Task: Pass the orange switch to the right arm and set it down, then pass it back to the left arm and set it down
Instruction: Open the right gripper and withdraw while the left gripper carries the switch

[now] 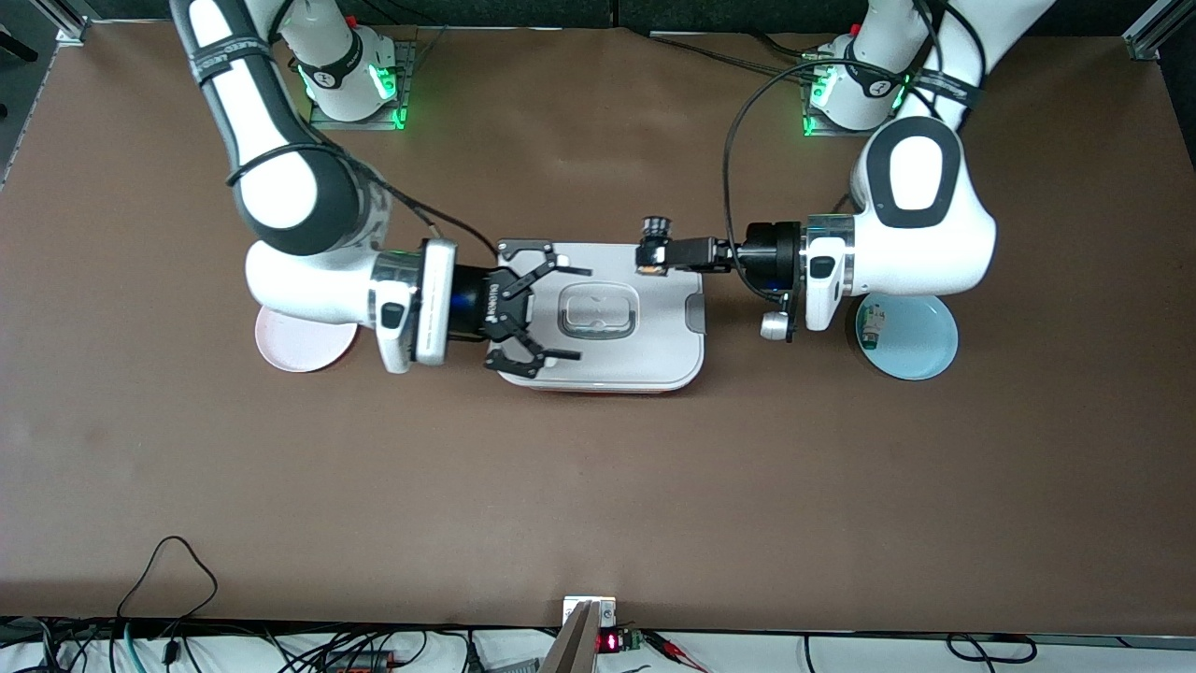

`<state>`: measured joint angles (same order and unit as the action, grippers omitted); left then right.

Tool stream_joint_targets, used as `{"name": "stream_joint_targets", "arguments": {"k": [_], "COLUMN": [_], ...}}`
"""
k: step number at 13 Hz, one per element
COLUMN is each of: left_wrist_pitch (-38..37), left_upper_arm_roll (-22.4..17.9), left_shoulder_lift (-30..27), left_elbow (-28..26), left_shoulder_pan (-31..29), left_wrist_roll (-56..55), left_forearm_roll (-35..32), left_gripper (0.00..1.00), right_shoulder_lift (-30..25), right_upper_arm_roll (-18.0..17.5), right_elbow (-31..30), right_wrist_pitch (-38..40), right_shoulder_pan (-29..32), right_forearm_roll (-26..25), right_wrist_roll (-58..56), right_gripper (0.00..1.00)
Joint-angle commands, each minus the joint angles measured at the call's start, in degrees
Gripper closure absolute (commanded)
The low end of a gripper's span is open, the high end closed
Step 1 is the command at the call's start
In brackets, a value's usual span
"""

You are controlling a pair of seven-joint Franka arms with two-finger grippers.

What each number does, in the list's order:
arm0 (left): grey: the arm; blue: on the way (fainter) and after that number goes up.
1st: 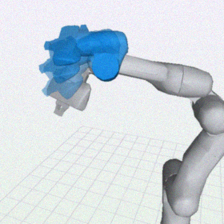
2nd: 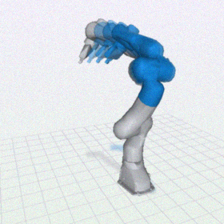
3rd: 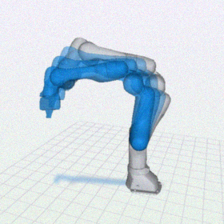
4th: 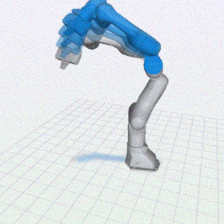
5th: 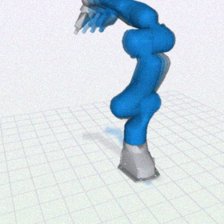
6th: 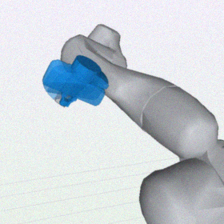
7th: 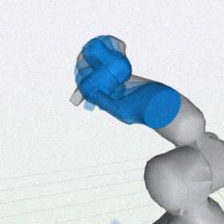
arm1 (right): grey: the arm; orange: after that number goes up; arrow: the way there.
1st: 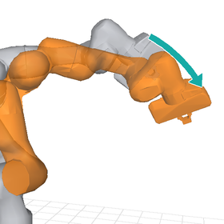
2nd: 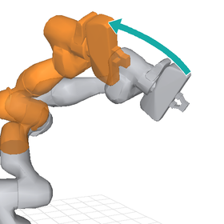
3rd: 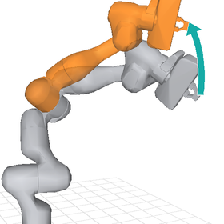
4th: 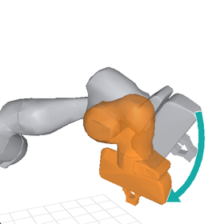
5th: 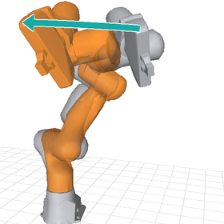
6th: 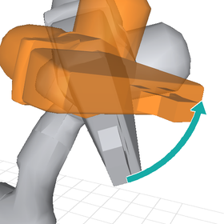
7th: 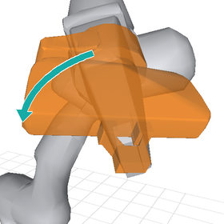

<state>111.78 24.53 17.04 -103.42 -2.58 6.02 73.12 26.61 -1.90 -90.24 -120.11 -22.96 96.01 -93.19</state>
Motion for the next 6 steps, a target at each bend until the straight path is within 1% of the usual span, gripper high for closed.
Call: {"name": "stream_joint_targets", "arguments": {"k": [1, 2, 4, 5, 6], "left_wrist_pitch": [-10.2, -14.0, -19.3, -21.4, -22.6], "left_upper_arm_roll": [0.1, 0.0, 0.1, 0.0, 0.0], "left_shoulder_lift": [-1.0, -1.0, -1.0, -0.9, -0.9], "left_elbow": [-0.2, -0.1, 0.7, 1.2, 1.3], "left_shoulder_pan": [-5.9, -8.2, -12.4, -13.6, -14.5], "left_wrist_roll": [7.0, 9.9, 18.5, 24.1, 29.0], "left_forearm_roll": [-9.9, -14.3, -26.1, -31.1, -36.1], "left_gripper": [1.0, 1.0, 1.0, 1.0, 1.0], "right_shoulder_lift": [-3.0, -3.3, -5.3, -6.5, -7.5], "right_upper_arm_roll": [-0.4, -0.4, -0.2, -0.2, -0.2], "right_elbow": [-3.5, -3.9, -7.0, -7.8, -8.3], "right_wrist_pitch": [1.1, 1.1, 1.1, 1.2, 1.4], "right_shoulder_pan": [3.7, 4.5, 6.2, 7.1, 8.4], "right_forearm_roll": [-6.0, -8.1, -11.0, -14.1, -18.9], "right_wrist_roll": [0.3, 0.6, 2.9, 5.2, 9.1], "right_gripper": [0.0, 0.0, 0.0, 0.0, 0.0]}}
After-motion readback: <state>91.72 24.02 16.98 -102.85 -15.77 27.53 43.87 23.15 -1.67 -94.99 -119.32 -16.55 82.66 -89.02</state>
